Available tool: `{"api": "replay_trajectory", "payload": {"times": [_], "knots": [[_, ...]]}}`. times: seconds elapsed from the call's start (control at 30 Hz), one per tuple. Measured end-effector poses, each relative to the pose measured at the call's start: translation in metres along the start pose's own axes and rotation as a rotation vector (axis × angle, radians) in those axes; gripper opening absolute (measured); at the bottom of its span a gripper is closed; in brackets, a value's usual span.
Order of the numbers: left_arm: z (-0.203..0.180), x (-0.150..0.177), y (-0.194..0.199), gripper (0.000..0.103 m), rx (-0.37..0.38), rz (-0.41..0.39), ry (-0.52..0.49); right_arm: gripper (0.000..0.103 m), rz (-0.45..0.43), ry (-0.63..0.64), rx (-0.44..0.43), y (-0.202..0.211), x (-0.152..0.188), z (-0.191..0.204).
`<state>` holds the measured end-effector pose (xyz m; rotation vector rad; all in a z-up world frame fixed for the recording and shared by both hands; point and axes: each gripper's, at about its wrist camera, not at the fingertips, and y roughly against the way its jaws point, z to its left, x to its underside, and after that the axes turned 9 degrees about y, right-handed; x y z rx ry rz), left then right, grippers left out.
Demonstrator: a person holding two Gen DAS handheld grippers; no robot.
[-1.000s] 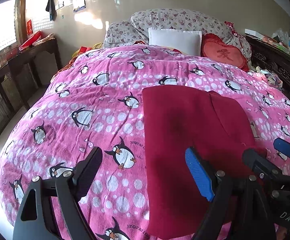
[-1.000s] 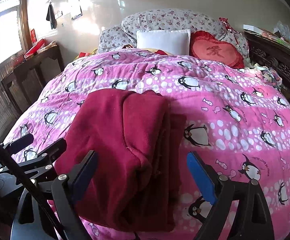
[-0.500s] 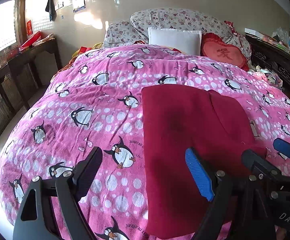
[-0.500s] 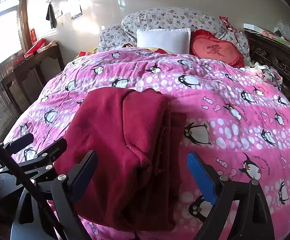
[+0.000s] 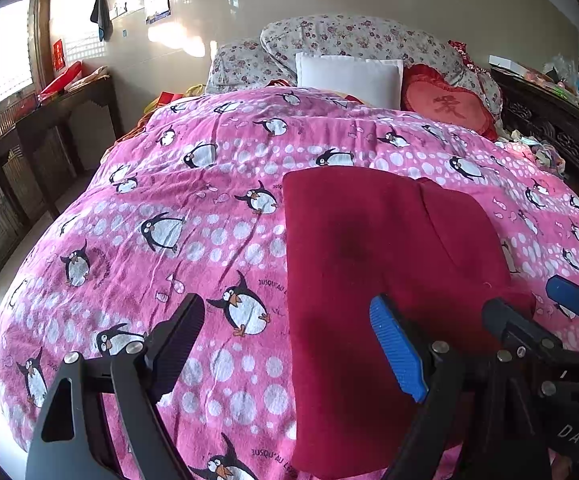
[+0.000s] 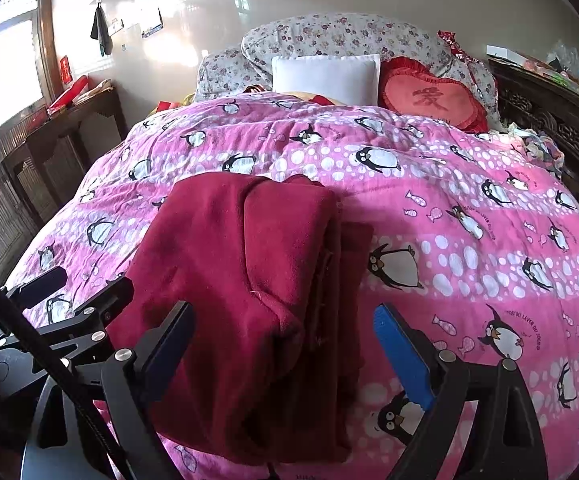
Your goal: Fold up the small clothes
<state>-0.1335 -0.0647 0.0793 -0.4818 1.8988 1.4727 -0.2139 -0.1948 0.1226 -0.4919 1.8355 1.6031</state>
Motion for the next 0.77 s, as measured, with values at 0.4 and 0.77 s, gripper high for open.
{"api": "replay_trajectory", "payload": {"times": [0.4, 0.77], "knots": [[0.0008, -0.0011, -0.0009, 0.084, -0.004, -0.005, 0.001, 0.094, 0.009, -0.008, 0.003, -0.0026, 0.0001, -0.0019], [0.0047, -0.0041, 0.0003, 0.084, 0.025, -0.002, -0.009, 0.094, 0.0, -0.009, -0.004, -0.0026, -0.0002, -0.0051]]}}
